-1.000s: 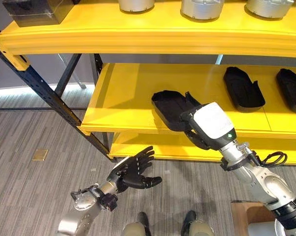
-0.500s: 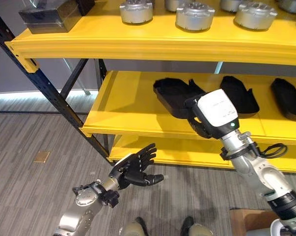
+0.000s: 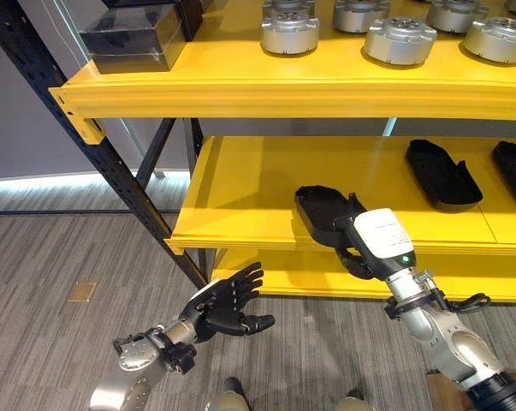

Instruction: Move parts from the plastic box to the shelf.

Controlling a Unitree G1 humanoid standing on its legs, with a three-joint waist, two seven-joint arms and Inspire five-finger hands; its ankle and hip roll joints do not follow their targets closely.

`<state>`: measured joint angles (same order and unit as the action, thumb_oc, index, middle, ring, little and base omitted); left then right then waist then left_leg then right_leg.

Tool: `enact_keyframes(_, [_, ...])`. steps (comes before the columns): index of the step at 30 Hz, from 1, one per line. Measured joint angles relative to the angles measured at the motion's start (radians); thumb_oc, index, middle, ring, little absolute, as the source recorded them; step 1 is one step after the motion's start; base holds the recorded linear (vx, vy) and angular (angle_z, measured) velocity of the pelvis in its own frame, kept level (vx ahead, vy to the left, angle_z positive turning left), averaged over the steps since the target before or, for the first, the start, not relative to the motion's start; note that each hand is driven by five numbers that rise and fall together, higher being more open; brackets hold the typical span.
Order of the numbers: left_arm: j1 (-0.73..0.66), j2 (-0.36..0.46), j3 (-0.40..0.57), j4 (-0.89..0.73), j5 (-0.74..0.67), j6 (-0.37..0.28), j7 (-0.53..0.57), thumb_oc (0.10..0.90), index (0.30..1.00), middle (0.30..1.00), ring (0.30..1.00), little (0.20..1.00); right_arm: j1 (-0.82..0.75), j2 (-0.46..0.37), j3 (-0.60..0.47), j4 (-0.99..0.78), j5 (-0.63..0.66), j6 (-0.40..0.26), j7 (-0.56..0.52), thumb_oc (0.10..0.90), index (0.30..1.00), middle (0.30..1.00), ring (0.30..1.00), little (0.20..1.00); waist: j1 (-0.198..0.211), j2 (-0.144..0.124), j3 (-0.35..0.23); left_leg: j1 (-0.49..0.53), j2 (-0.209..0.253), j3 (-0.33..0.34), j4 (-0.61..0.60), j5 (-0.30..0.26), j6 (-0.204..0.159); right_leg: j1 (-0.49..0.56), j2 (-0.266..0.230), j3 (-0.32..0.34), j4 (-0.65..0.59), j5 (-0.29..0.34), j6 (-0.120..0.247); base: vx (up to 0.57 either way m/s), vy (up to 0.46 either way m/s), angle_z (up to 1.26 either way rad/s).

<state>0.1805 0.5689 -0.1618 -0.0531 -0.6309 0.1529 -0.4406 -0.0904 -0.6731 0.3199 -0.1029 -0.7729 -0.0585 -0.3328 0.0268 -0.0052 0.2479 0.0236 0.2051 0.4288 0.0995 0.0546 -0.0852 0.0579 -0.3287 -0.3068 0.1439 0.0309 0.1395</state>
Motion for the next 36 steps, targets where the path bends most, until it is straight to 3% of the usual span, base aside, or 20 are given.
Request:
enact_keyframes(11, [0.046,0.001,0.016,0.001,0.008,0.0,-0.025,0.9,1.0,1.0,1.0,1.0,-0.016,-0.002,-0.002,0.006,-0.001,0.031,0.0,0.4,0.3,0.3,0.3,0.3,0.008,-0.035,0.003,-0.04,0.006,0.001,0.019,-0.022,-0.007,-0.049,0.009,-0.004,-0.002,0.028,-0.024,0.04,0.102,-0.07])
enact_keyframes(14, [0.037,-0.001,0.016,0.001,0.007,0.001,-0.071,0.9,1.0,1.0,1.0,1.0,-0.05,0.0,-0.002,0.051,-0.005,0.043,0.0,0.4,0.3,0.3,0.3,0.3,0.013,-0.033,0.005,-0.081,0.005,-0.05,0.08,-0.056,0.005,-0.074,0.009,-0.005,0.03,0.053,-0.029,0.07,0.179,-0.06])
enact_keyframes(15, [0.026,-0.002,0.012,0.0,0.006,0.001,-0.086,0.9,1.0,1.0,1.0,1.0,-0.065,0.003,-0.003,0.073,-0.01,0.046,0.0,0.4,0.3,0.3,0.3,0.3,0.026,-0.03,0.008,-0.119,0.004,-0.079,0.169,-0.106,0.029,-0.115,-0.001,0.0,0.095,0.062,-0.031,0.08,0.027,-0.34])
enact_keyframes(16, [0.009,-0.013,-0.002,0.0,0.006,0.002,-0.092,0.9,1.0,1.0,1.0,1.0,-0.077,-0.009,-0.006,0.087,-0.011,0.054,0.001,0.4,0.3,0.3,0.3,0.3,0.029,0.0,0.016,-0.171,-0.001,-0.124,0.276,-0.173,0.06,-0.16,-0.003,0.01,0.179,0.065,-0.03,0.13,-0.032,-0.42])
enact_keyframes(17, [0.003,-0.022,0.0,0.003,0.006,0.003,-0.095,0.9,1.0,1.0,1.0,1.0,-0.073,0.005,-0.008,0.102,-0.012,0.059,0.001,0.4,0.3,0.3,0.3,0.3,0.035,0.007,0.026,-0.175,0.018,-0.132,0.298,-0.195,0.055,-0.191,-0.007,0.028,0.256,0.06,-0.025,0.17,-0.188,-0.05])
enact_keyframes(18, [0.002,-0.029,0.002,0.004,0.006,0.004,-0.089,0.9,1.0,1.0,1.0,1.0,-0.05,0.005,-0.008,0.111,-0.011,0.059,0.001,0.4,0.3,0.3,0.3,0.3,0.029,0.011,0.028,-0.176,0.021,-0.14,0.278,-0.195,0.054,-0.21,0.011,0.025,0.344,-0.015,-0.018,0.18,-0.409,0.2])
enact_keyframes(19, [0.005,-0.029,0.009,-0.005,0.005,0.005,-0.089,0.9,1.0,1.0,1.0,1.0,-0.036,0.004,-0.008,0.112,-0.012,0.058,0.001,0.4,0.3,0.3,0.3,0.3,0.029,-0.002,0.028,-0.159,0.017,-0.134,0.23,-0.189,0.05,-0.218,0.03,0.018,0.363,-0.074,-0.043,0.16,-0.517,0.33])
enact_keyframes(21, [0.009,-0.028,0.022,-0.008,0.004,0.02,-0.083,0.9,1.0,1.0,1.0,1.0,-0.063,-0.005,-0.009,0.109,-0.014,0.039,0.003,0.4,0.3,0.3,0.3,0.3,0.035,-0.028,0.028,-0.144,0.007,-0.093,0.123,-0.145,0.031,-0.215,0.04,-0.009,0.241,-0.114,-0.018,0.02,-0.369,0.03])
enact_keyframes(22, [-0.009,-0.033,0.02,0.002,0.006,0.041,-0.068,0.9,1.0,1.0,1.0,1.0,-0.097,-0.004,-0.01,0.109,-0.029,0.032,0.003,0.4,0.3,0.3,0.3,0.3,0.032,-0.019,0.045,-0.144,0.003,-0.084,0.106,-0.107,0.042,-0.229,0.008,-0.009,0.217,-0.119,0.001,-0.01,-0.265,-0.11])
enact_keyframes(24, [-0.018,-0.035,0.014,0.006,0.007,0.053,-0.043,0.9,1.0,1.0,1.0,1.0,-0.113,0.001,-0.006,0.108,-0.046,0.027,0.02,0.4,0.3,0.3,0.3,0.3,0.035,-0.016,0.055,-0.145,0.01,-0.087,0.102,-0.078,0.047,-0.221,-0.04,0.016,0.124,-0.096,0.02,0.04,-0.364,-0.03])
enact_keyframes(26, [-0.016,-0.015,0.017,0.001,0.007,0.051,-0.044,0.9,1.0,1.0,1.0,1.0,-0.114,-0.001,0.006,0.112,-0.049,0.022,0.036,0.4,0.3,0.3,0.3,0.3,0.036,-0.041,0.059,-0.144,0.021,-0.104,0.061,-0.035,0.026,-0.16,-0.039,0.003,0.024,-0.095,0.037,-0.02,-0.221,0.35])
enact_keyframes(27, [-0.018,-0.003,0.016,0.003,0.007,0.051,-0.044,0.9,1.0,1.0,1.0,1.0,-0.128,-0.004,0.011,0.121,-0.052,0.022,0.047,0.4,0.3,0.3,0.3,0.3,0.04,-0.045,0.065,-0.141,0.032,-0.108,0.019,-0.004,0.014,-0.156,-0.018,-0.022,-0.001,-0.033,0.053,-0.06,-0.098,0.47])
enact_keyframes(29, [-0.011,-0.002,0.007,0.002,0.006,0.055,-0.048,0.9,1.0,1.0,1.0,1.0,-0.163,-0.005,0.014,0.146,-0.053,0.024,0.066,0.4,0.3,0.3,0.3,0.3,0.038,-0.046,0.078,-0.146,0.056,-0.106,0.009,0.0,0.016,-0.163,0.004,-0.034,-0.004,0.01,0.043,-0.07,-0.078,0.33])
enact_keyframes(30, [-0.007,-0.009,-0.016,-0.001,0.006,0.066,-0.056,0.9,1.0,1.0,1.0,1.0,-0.183,-0.019,0.014,0.152,-0.054,0.038,0.082,0.4,0.3,0.3,0.3,0.3,0.038,-0.028,0.087,-0.14,0.055,-0.104,0.046,-0.012,0.022,-0.164,0.019,-0.043,-0.002,0.022,0.029,-0.05,-0.082,0.1])
enact_keyframes(32, [0.001,-0.02,-0.038,-0.011,0.006,0.081,-0.097,0.9,1.0,1.0,1.0,1.0,-0.207,-0.051,0.013,0.156,-0.076,0.052,0.086,0.4,0.3,0.3,0.3,0.3,0.038,0.006,0.099,-0.116,0.06,-0.11,-0.009,0.012,0.009,-0.169,0.044,-0.056,0.011,0.034,0.011,0.01,-0.094,0.06])
enact_keyframes(36, [-0.016,-0.041,-0.035,-0.038,-0.032,0.086,-0.096,0.9,1.0,1.0,1.0,1.0,-0.242,-0.081,0.014,0.16,-0.088,0.074,0.1,0.4,0.3,0.3,0.3,0.3,0.034,0.03,0.111,-0.107,0.052,-0.115,-0.029,0.054,-0.009,-0.167,0.038,-0.062,0.038,0.033,0.002,0.1,-0.046,0.09])
